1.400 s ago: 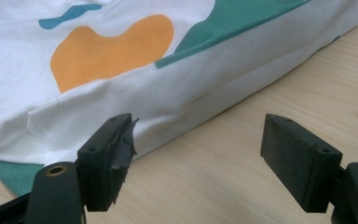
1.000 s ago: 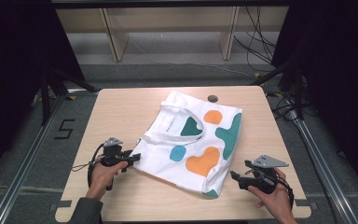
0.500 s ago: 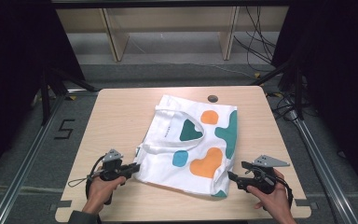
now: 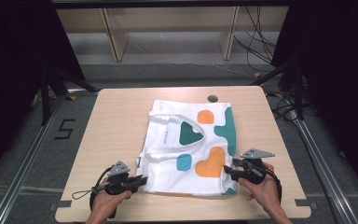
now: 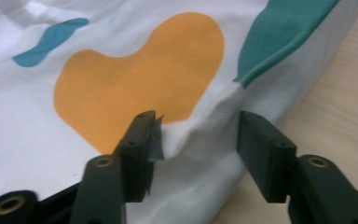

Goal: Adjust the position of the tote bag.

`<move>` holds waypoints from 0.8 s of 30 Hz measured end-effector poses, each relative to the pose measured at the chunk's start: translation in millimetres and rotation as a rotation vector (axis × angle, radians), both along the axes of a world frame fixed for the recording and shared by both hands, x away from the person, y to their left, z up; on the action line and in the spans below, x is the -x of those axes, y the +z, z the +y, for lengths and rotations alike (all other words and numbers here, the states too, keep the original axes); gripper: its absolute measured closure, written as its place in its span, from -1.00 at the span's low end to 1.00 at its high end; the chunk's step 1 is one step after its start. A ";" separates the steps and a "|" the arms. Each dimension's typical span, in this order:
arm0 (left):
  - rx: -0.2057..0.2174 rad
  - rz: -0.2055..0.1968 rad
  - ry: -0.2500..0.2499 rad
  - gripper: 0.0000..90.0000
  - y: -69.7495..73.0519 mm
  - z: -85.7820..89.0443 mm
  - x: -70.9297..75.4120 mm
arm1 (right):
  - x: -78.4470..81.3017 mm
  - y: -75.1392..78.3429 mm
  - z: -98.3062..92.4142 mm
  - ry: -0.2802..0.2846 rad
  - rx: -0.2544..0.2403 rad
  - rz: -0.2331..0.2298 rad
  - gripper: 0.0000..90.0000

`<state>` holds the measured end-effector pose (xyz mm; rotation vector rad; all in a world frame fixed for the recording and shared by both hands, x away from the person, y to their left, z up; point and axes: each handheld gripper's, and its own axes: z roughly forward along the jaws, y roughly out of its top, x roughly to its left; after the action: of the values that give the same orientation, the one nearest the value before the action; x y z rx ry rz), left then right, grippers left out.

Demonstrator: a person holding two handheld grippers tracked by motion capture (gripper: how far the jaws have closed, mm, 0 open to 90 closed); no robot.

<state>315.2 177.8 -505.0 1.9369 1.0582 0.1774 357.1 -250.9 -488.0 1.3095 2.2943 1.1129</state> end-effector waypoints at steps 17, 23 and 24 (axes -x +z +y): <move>0.017 -0.041 -0.126 0.72 -5.1 -89.2 21.0 | -95.7 -0.6 -7.9 -0.007 0.173 -0.142 0.82; 0.005 -0.052 -0.190 0.71 -5.5 -127.2 17.1 | -110.3 2.8 -18.3 -0.090 0.116 -0.151 0.45; 0.010 -0.060 -0.201 0.69 -5.1 -132.2 16.7 | -109.4 5.9 -20.2 -0.111 0.108 -0.156 0.34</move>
<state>298.5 45.6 -510.1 2.0022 0.8178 0.1171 466.5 -271.1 -482.1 1.2467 2.1122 1.0025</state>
